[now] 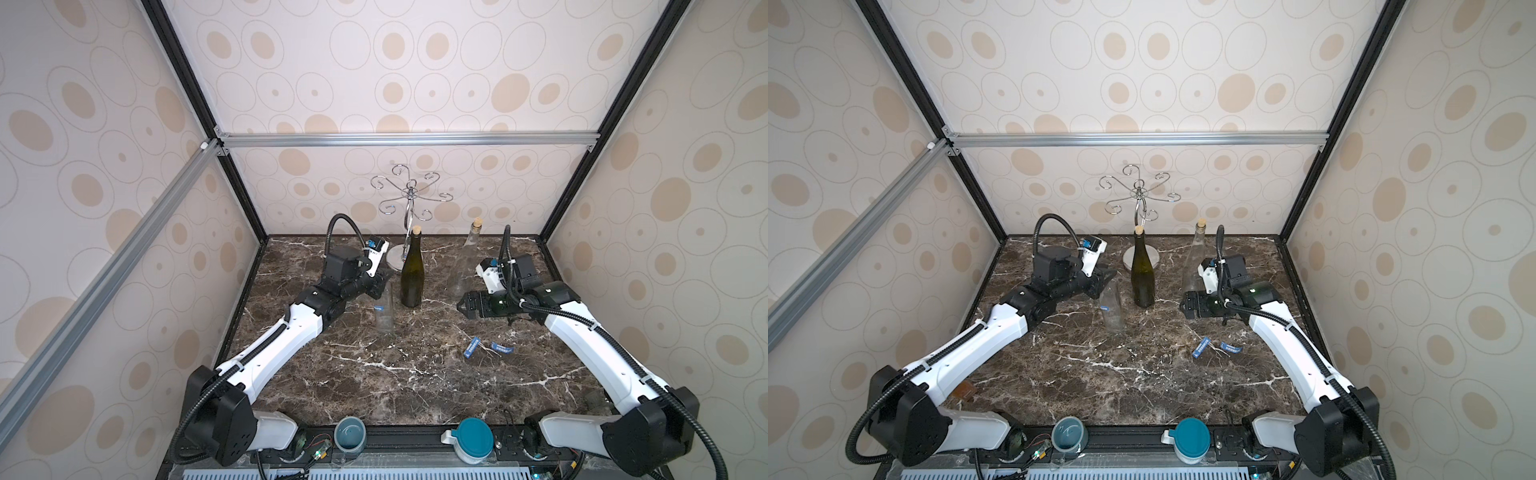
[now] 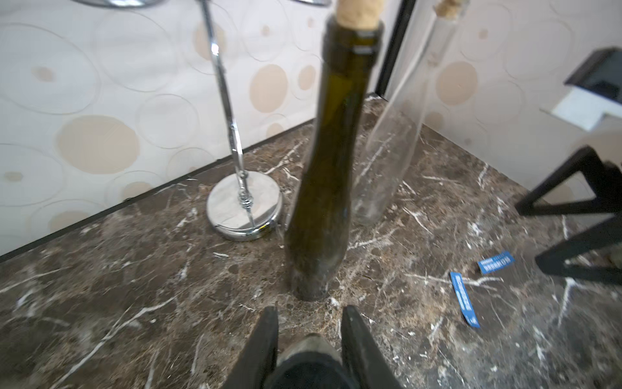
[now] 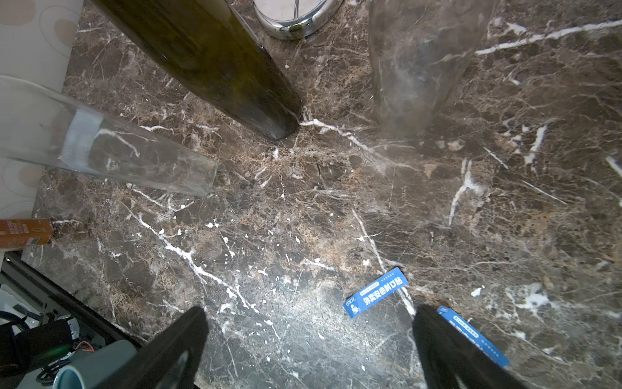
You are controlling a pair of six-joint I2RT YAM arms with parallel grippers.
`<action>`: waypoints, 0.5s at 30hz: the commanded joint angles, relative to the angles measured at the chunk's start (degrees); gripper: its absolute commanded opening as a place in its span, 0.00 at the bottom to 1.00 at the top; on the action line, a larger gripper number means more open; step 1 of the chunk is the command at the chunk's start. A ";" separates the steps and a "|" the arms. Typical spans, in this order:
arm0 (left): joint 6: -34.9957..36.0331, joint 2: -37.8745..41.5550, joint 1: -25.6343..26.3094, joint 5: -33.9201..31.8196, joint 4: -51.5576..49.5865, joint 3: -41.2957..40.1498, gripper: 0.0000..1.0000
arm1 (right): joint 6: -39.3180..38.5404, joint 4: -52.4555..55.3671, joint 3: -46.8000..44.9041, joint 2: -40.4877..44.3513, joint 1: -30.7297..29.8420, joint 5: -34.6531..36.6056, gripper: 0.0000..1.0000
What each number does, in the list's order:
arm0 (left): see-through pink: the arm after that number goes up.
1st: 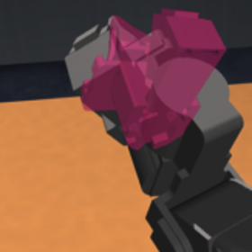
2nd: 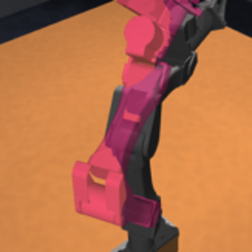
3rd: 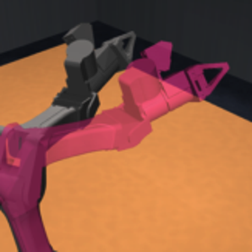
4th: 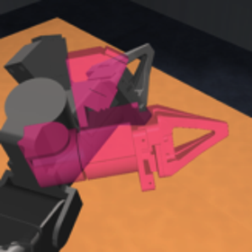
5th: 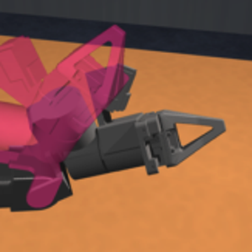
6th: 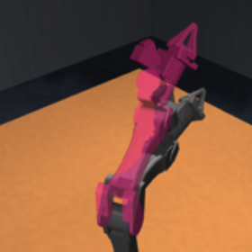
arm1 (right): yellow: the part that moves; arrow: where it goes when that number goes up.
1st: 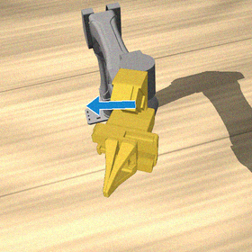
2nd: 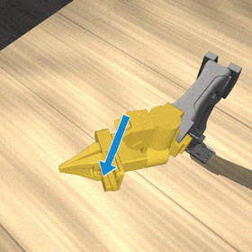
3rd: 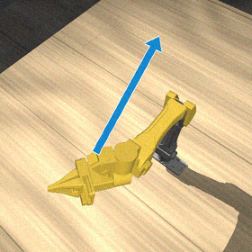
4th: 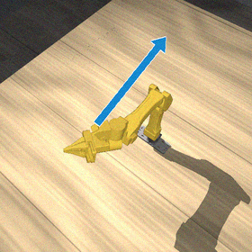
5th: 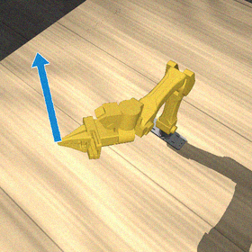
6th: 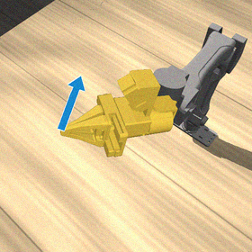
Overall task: Remove the label from the bottle
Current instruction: Adjust the bottle at the center of the board.
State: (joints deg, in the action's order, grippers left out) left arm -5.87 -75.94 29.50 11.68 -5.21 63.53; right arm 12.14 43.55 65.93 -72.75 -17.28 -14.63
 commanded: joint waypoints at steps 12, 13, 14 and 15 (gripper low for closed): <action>-18.23 4.14 15.47 -38.89 3.34 -0.49 0.01 | 0.98 -2.81 0.02 -1.52 0.16 -5.62 0.96; -18.57 3.88 16.40 -40.15 4.32 -1.33 0.01 | 1.13 -3.02 0.01 -1.60 0.17 -5.92 0.96; -18.99 3.64 17.10 -41.24 5.10 -2.07 0.01 | 1.35 -3.18 -0.06 -1.60 0.14 -6.07 0.96; -19.17 3.22 17.70 -41.26 6.18 -2.94 0.01 | 1.39 -3.21 -0.11 -1.60 0.14 -6.20 0.96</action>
State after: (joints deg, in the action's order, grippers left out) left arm -20.99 -72.44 45.87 -22.44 -3.81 61.36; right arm 12.99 40.80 65.93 -73.97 -17.28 -19.44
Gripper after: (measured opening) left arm 0.302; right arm 0.960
